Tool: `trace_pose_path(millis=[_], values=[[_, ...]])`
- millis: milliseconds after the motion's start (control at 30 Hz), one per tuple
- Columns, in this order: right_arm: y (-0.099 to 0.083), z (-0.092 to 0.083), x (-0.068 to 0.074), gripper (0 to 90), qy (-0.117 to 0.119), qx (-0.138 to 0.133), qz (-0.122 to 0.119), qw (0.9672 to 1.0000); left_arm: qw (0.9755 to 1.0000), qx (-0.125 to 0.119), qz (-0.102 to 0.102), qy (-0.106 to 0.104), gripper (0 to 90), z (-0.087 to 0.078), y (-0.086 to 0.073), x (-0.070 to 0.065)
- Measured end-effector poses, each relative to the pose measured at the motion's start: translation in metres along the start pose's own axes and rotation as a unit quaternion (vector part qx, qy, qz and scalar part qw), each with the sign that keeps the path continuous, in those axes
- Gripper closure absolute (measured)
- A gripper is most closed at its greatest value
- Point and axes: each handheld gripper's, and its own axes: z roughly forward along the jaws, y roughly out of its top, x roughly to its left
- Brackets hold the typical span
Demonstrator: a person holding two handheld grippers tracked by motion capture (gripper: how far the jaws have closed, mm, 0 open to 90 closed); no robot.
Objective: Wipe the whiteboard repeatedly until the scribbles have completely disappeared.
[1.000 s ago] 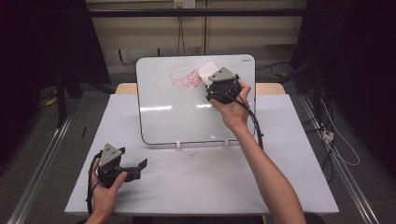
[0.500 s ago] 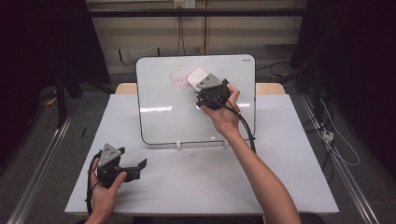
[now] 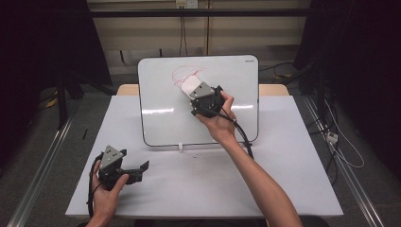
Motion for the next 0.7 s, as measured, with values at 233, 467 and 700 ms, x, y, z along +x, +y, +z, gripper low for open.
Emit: trace_pose_path(millis=[233, 467, 700], values=[[0.001, 0.001, 0.017, 31.7, 0.015, 0.003, -0.016, 0.9998, 1.0, -0.001, 0.001, 0.0, 5.5, -0.001, 0.0, 0.001], [0.002, 0.002, 0.02, 31.7, 0.018, 0.004, -0.02, 0.9996, 1.0, 0.001, 0.002, 0.0, 5.5, -0.001, 0.0, 0.001], [0.001, 0.003, 0.018, 31.7, 0.022, 0.002, -0.018, 0.9996, 1.0, 0.001, -0.003, 0.0, 5.5, -0.001, -0.001, 0.002]])
